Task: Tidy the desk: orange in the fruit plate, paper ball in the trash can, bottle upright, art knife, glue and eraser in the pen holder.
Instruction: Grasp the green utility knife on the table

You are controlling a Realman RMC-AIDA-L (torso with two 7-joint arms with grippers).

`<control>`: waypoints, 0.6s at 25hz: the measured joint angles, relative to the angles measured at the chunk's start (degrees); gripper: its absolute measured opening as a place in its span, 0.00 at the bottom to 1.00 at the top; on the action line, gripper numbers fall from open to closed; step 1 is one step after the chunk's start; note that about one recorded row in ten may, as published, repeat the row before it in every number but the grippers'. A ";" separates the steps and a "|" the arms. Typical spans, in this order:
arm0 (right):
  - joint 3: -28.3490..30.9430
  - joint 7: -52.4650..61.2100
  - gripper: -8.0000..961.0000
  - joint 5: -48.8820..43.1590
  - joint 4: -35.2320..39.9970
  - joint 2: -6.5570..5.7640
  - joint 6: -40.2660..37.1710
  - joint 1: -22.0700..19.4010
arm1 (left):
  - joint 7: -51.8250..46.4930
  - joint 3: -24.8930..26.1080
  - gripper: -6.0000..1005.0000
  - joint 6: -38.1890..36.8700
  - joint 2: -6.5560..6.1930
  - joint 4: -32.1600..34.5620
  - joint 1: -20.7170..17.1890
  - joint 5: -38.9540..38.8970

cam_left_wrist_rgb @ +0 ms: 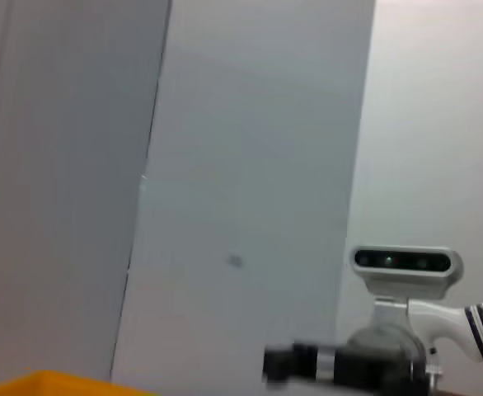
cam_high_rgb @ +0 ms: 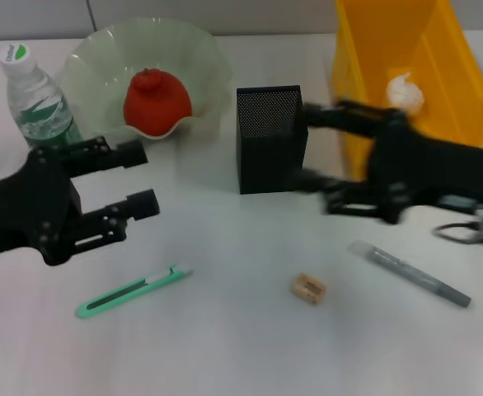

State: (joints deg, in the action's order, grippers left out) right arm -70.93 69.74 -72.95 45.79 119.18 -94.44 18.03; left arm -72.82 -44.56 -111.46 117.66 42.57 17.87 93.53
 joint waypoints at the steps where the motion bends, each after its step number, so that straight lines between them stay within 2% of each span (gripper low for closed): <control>1: 4.62 0.21 0.82 -0.80 0.20 -0.09 -3.32 -1.70 | 0.29 -0.01 0.60 0.10 0.16 -0.25 -0.14 0.06; 2: 4.62 0.21 0.82 -0.80 0.20 -0.09 -3.32 -1.70 | 0.88 -0.03 0.60 0.22 0.28 -0.69 -0.29 0.08; 3: 9.08 0.50 0.82 -1.80 0.66 -0.15 -5.75 -3.54 | 0.88 -0.03 0.60 0.22 0.28 -0.69 -0.29 0.08; 5: 11.17 1.06 0.82 -2.42 1.06 -0.20 -6.80 -4.49 | 3.29 0.01 0.60 0.28 0.36 -2.84 -0.39 0.09; 6: 14.09 1.97 0.82 -3.73 1.56 -0.29 -8.30 -5.84 | 3.83 0.01 0.60 0.34 0.39 -3.41 -0.38 0.10; 10: 17.25 2.34 0.82 -6.09 1.54 -0.12 -10.13 -7.29 | 6.42 -0.10 0.60 0.47 0.66 -5.76 0.01 0.10; 15: 17.31 2.24 0.82 -9.63 0.85 0.03 -10.35 -8.18 | 7.38 -1.59 0.60 1.56 0.86 -7.31 1.99 0.12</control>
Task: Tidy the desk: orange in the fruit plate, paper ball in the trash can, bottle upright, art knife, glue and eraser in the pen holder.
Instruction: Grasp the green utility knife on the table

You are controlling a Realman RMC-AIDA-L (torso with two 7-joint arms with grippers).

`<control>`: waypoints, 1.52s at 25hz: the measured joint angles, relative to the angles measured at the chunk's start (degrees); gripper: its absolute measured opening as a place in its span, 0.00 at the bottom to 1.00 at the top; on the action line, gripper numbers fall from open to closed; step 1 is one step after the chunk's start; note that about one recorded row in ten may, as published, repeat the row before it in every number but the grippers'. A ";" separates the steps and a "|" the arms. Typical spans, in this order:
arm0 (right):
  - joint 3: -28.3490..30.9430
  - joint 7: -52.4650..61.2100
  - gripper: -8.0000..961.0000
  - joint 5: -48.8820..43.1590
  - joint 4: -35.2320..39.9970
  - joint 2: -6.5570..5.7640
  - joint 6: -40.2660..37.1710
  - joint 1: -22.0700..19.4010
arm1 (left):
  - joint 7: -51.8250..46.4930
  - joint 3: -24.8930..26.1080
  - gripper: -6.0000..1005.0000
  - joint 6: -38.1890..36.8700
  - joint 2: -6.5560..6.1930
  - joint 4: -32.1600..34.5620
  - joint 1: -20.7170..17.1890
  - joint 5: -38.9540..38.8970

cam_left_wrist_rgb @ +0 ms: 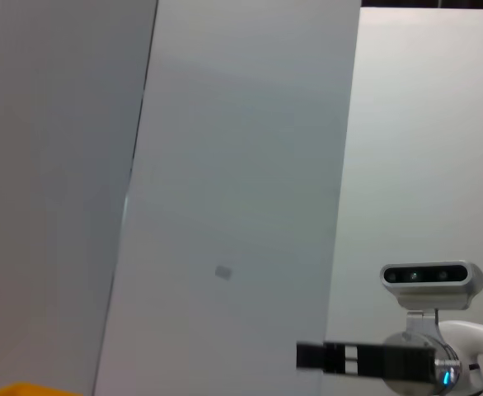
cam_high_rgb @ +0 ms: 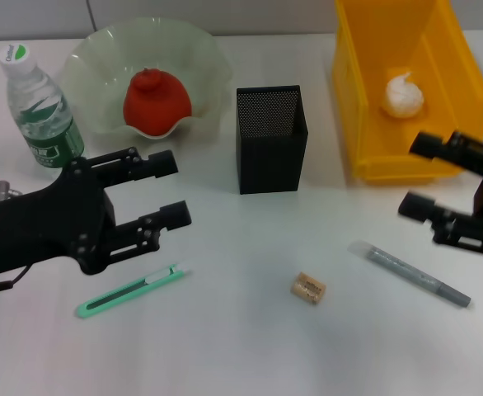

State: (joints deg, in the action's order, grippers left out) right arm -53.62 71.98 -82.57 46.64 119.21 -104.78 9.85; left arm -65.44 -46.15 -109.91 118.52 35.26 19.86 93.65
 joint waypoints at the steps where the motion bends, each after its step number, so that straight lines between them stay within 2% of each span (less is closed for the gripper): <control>1: -0.01 -0.02 0.82 -1.82 -0.48 0.04 0.25 0.27 | -0.09 -0.28 0.60 1.51 0.00 -0.44 0.34 0.03; 5: 0.13 0.16 0.82 -3.61 -0.97 0.05 0.74 0.75 | -0.69 -0.80 0.60 4.30 0.03 -0.59 0.46 0.08; 7: 0.40 1.23 0.82 -4.11 -0.03 0.03 1.24 0.75 | -2.06 -1.50 0.60 8.90 -0.02 -0.64 0.57 0.13; 9: 0.43 6.54 0.82 -5.53 4.65 0.00 1.66 0.81 | -2.01 -1.65 0.60 10.99 -0.08 -0.87 0.67 0.14; 10: 0.43 6.54 0.82 -5.53 4.65 0.00 1.66 0.81 | -2.01 -1.65 0.60 10.99 -0.08 -0.87 0.67 0.14; 11: 0.15 13.74 0.82 -9.45 10.53 0.00 2.60 1.40 | -1.75 -1.68 0.60 12.51 -0.04 -1.08 0.68 0.14; 13: 0.03 16.80 0.82 -11.36 12.95 0.01 3.04 1.88 | -1.65 -1.69 0.60 13.01 0.01 -1.19 0.72 0.14; 16: 0.03 28.02 0.82 -20.09 19.57 0.08 3.53 5.11 | -1.55 -1.95 0.60 14.04 0.00 -1.86 1.05 0.14; 22: -0.73 32.03 0.82 -25.03 21.14 0.16 3.47 7.98 | -1.52 -2.80 0.60 15.16 -0.13 -2.20 1.21 0.14; 27: -1.57 23.55 0.82 -20.65 15.52 0.38 4.30 7.69 | -1.29 -3.17 0.60 15.31 -0.14 -1.95 1.30 0.12; 30: -1.28 13.32 0.82 -15.37 6.91 0.28 4.47 7.28 | -0.91 -3.17 0.60 15.34 -0.12 -1.92 1.61 0.12; 32: -0.19 5.75 0.82 -14.21 -1.88 0.08 5.96 7.63 | -0.86 -3.61 0.60 15.35 -0.16 -1.49 1.79 0.79; 35: 0.37 2.52 0.82 -14.20 -6.08 0.04 7.38 7.77 | -2.37 -4.38 0.60 15.31 -0.24 0.69 1.85 3.95; 38: 0.49 0.09 0.82 -14.20 -9.77 0.08 8.58 7.61 | -9.54 -5.93 0.60 14.74 -0.10 7.91 1.92 10.55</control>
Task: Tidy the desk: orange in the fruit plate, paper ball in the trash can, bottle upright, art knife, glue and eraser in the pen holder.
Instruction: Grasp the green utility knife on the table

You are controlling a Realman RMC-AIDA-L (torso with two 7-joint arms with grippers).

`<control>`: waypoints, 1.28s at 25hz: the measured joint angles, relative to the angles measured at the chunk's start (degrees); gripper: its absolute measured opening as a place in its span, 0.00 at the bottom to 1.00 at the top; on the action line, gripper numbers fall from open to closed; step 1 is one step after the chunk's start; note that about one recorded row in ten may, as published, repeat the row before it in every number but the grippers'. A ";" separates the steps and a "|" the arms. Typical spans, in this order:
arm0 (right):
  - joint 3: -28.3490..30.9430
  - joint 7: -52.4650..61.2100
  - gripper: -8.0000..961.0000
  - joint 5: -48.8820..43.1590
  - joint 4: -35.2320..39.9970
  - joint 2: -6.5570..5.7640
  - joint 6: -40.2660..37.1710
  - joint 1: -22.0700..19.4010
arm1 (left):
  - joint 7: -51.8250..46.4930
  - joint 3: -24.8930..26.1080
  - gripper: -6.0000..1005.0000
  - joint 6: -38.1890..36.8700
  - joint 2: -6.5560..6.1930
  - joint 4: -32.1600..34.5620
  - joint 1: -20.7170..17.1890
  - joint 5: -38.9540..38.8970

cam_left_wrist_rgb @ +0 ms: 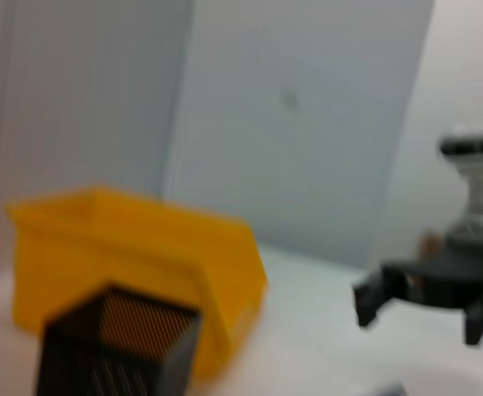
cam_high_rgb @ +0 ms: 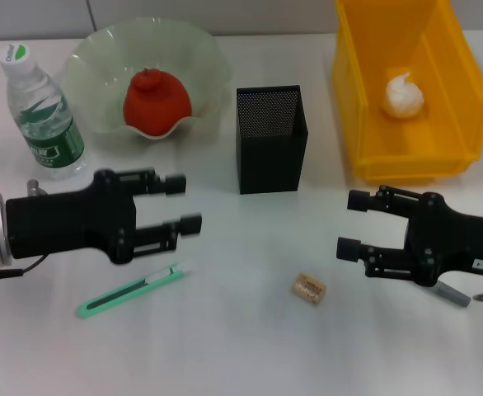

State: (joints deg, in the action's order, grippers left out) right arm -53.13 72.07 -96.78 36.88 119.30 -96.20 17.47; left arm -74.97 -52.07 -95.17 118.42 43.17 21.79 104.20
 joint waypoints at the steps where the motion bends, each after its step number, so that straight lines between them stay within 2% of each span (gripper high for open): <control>1: 0.00 -0.35 0.82 0.00 -0.85 0.02 0.21 -0.08 | -2.61 -0.73 0.60 -0.16 -0.01 1.90 0.05 1.25; 2: 0.03 -0.48 0.82 0.04 -1.56 0.02 0.33 -0.12 | -6.89 -2.00 0.60 -0.43 -0.02 5.28 0.05 3.20; 3: 0.07 -0.67 0.82 0.09 -2.80 0.02 0.50 -0.10 | -15.78 -5.29 0.59 -1.04 -0.06 12.74 0.10 6.24; 4: 0.07 -0.67 0.82 0.09 -2.80 0.02 0.50 -0.10 | -15.78 -5.29 0.59 -1.04 -0.06 12.74 0.10 6.24; 7: 0.10 -0.71 0.82 0.12 -3.91 0.03 0.96 0.24 | -28.09 -10.56 0.59 -1.83 0.15 24.96 0.17 10.66; 8: 0.12 -0.72 0.82 0.12 -4.23 0.09 1.12 0.44 | -35.56 -14.54 0.59 -1.81 0.18 31.88 0.25 13.81; 9: 0.12 -0.72 0.82 0.12 -4.23 0.09 1.12 0.44 | -35.56 -14.54 0.59 -1.81 0.18 31.88 0.25 13.81; 12: 0.13 -0.73 0.82 0.12 -4.97 0.15 1.77 0.85 | -46.74 -21.23 0.59 -1.58 0.24 41.08 1.07 21.85; 13: 0.14 -0.76 0.82 0.12 -5.83 0.14 2.59 1.43 | -53.18 -26.57 0.59 -1.62 0.29 45.04 2.03 27.52; 14: 0.13 -0.79 0.82 0.13 -6.17 0.13 2.92 1.70 | -53.18 -26.57 0.59 -1.62 0.29 45.04 2.03 27.52; 17: 0.14 -1.13 0.82 0.12 -6.87 0.12 3.38 2.09 | -61.04 -33.85 0.59 -1.80 0.43 47.44 3.75 34.65; 18: 0.14 -1.62 0.82 0.12 -7.23 0.12 3.81 2.42 | -63.88 -37.72 0.59 -1.72 0.60 47.60 4.85 37.87; 23: 0.13 -2.14 0.82 0.12 -7.96 0.14 4.01 2.96 | -65.96 -42.70 0.59 0.52 0.74 46.75 5.36 39.84; 32: 0.13 -2.29 0.82 0.10 -8.13 0.16 4.03 3.10 | -65.59 -44.25 0.59 5.21 0.78 41.57 5.36 40.72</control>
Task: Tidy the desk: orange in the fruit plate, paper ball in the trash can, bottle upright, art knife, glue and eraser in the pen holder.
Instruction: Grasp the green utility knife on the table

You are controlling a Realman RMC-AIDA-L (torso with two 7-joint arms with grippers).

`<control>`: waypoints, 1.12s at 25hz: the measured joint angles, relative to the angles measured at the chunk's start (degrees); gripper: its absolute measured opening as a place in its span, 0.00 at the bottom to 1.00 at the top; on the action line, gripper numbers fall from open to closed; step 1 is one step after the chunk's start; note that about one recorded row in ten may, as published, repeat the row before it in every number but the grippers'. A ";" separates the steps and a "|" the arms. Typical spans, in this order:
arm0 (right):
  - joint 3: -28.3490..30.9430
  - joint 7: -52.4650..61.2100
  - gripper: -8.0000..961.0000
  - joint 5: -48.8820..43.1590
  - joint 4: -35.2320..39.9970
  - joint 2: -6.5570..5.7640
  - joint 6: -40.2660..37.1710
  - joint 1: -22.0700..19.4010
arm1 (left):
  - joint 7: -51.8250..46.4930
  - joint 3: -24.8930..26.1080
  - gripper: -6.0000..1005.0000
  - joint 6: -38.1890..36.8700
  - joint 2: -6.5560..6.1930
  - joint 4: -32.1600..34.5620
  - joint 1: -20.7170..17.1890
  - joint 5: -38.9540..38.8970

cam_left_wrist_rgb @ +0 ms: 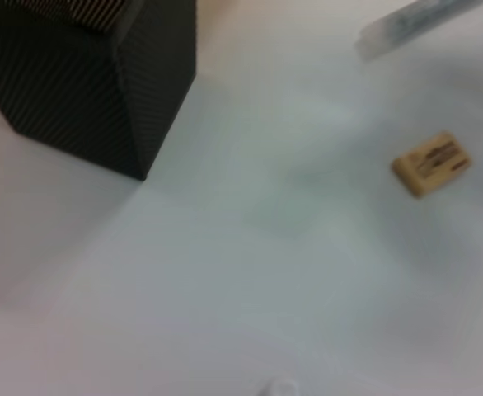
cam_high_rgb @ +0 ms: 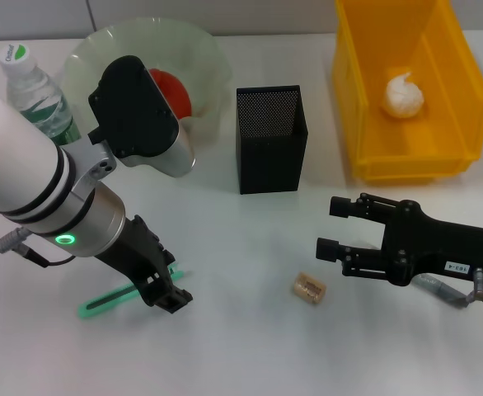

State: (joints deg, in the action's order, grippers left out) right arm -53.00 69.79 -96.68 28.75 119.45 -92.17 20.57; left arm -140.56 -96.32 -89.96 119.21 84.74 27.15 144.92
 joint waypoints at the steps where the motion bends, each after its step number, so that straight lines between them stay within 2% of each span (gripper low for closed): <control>1: 0.00 0.00 0.82 0.00 -0.13 -0.01 0.08 0.00 | 0.00 -0.12 0.59 0.56 -0.01 -0.50 0.00 0.47; 28: 0.00 0.00 0.82 0.03 -1.45 0.00 0.59 0.65 | 0.77 -1.61 0.58 4.70 -0.10 -3.85 0.27 3.26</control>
State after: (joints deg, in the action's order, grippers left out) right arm -52.99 69.79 -96.65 27.30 119.46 -91.57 21.21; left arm -139.80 -97.93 -85.26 119.11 80.90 27.42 148.18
